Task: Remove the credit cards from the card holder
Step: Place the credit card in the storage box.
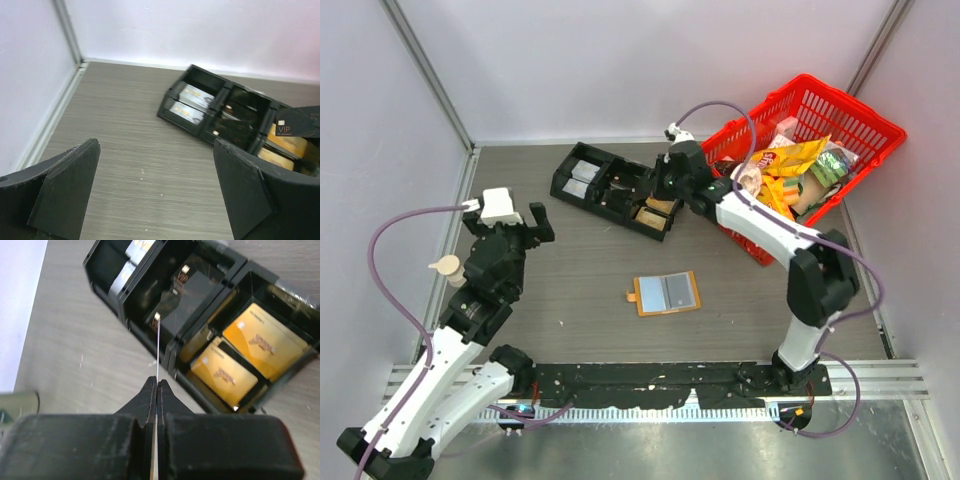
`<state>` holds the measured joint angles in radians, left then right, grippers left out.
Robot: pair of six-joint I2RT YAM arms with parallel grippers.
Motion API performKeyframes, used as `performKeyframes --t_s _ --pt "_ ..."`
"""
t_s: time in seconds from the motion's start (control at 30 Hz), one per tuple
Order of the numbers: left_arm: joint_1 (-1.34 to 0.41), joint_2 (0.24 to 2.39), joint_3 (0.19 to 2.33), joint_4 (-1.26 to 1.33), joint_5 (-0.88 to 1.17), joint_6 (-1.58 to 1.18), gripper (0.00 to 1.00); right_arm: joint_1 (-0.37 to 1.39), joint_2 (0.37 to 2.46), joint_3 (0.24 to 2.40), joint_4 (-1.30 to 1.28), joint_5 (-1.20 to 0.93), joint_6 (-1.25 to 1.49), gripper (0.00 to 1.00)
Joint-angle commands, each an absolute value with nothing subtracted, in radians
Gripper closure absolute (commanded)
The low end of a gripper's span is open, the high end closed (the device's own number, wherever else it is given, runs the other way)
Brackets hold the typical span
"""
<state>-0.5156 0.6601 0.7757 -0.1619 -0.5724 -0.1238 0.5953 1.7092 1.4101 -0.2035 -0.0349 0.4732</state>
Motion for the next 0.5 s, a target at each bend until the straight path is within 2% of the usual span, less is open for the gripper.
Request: performKeyframes --t_s 0.0,0.2,0.47 --pt "-0.503 0.637 0.759 -0.029 -0.779 -0.109 0.00 0.598 1.859 1.546 -0.072 0.077 0.637 0.99" --pt "-0.488 0.641 0.753 -0.026 -0.756 -0.112 0.00 0.603 2.048 1.738 -0.077 0.045 0.713 0.99" --pt "-0.474 0.635 0.746 -0.018 -0.746 -0.114 0.00 0.633 2.193 1.859 -0.106 0.077 0.794 0.99"
